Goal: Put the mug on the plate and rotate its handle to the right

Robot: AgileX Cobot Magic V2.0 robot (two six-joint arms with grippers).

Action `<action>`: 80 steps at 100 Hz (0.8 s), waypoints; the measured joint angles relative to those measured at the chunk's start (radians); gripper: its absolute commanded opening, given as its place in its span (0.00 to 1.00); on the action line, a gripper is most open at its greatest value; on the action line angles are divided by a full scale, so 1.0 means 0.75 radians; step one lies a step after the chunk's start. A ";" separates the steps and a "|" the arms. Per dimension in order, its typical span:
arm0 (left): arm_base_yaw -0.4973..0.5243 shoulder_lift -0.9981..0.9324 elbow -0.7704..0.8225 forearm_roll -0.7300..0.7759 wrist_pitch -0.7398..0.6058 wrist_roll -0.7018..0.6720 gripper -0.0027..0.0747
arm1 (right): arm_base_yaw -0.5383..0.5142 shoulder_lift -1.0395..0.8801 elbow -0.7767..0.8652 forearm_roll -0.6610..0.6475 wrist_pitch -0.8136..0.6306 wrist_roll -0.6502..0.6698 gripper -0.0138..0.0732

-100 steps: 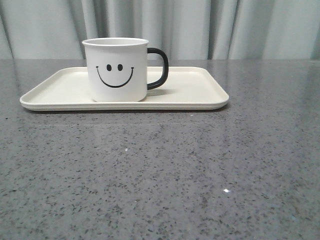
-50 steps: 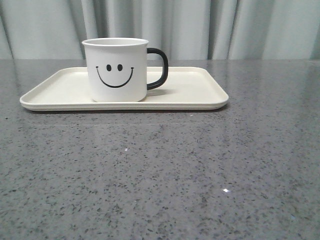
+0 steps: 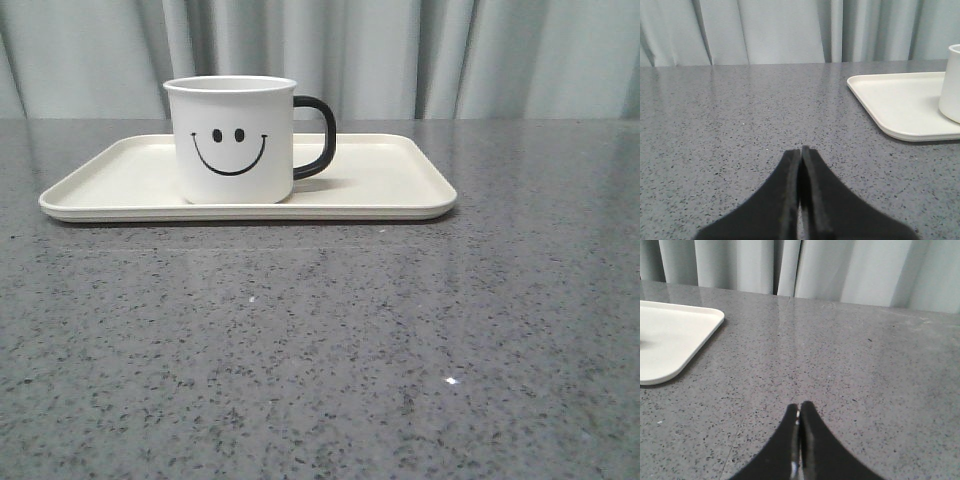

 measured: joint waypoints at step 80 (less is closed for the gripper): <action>0.000 0.000 0.000 0.000 0.000 0.000 0.01 | 0.000 -0.316 0.213 -0.054 -0.032 0.100 0.08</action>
